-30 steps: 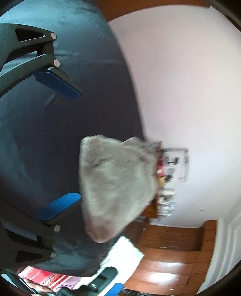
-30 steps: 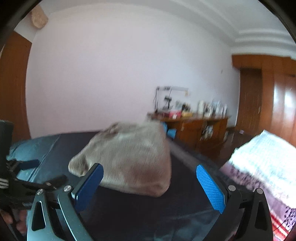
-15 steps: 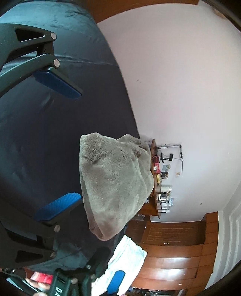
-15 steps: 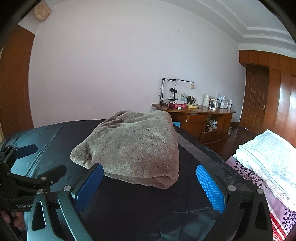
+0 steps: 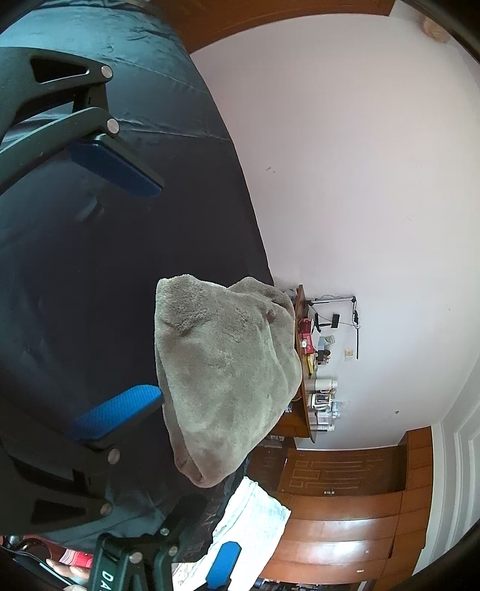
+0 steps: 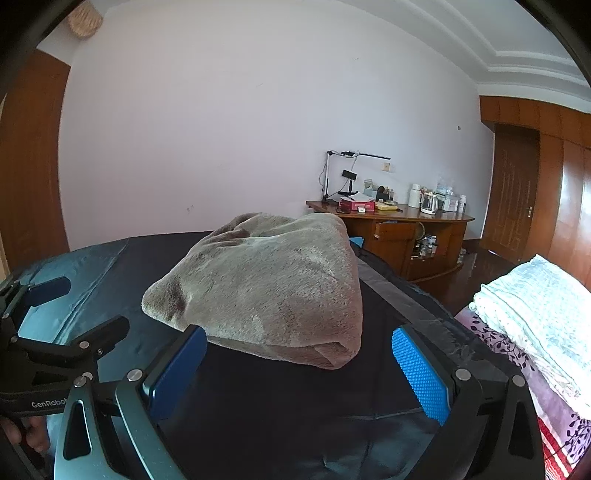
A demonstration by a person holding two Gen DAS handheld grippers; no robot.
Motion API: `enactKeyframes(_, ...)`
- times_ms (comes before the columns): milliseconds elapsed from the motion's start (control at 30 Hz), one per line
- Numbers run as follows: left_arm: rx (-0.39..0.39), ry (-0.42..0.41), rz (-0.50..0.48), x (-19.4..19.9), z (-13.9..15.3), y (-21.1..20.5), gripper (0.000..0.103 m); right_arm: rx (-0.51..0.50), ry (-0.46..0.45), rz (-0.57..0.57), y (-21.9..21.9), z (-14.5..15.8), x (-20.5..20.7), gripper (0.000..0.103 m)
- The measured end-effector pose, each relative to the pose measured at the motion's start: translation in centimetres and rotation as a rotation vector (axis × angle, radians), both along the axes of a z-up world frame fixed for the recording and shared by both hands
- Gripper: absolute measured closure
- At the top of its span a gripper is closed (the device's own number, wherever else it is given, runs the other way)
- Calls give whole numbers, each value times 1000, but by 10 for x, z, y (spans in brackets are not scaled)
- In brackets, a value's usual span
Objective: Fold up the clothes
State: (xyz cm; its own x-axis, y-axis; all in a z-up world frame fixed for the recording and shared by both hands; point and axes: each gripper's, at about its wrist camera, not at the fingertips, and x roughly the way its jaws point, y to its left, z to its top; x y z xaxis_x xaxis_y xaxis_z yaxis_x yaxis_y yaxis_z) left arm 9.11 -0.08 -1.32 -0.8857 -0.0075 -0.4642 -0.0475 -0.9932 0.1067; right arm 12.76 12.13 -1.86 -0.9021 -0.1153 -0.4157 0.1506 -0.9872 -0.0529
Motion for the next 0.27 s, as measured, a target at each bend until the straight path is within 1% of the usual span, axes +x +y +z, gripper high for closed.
enactKeyframes(267,24,-52,6,-8,-5,-2,1,3,-4,6,-1,0,0,1)
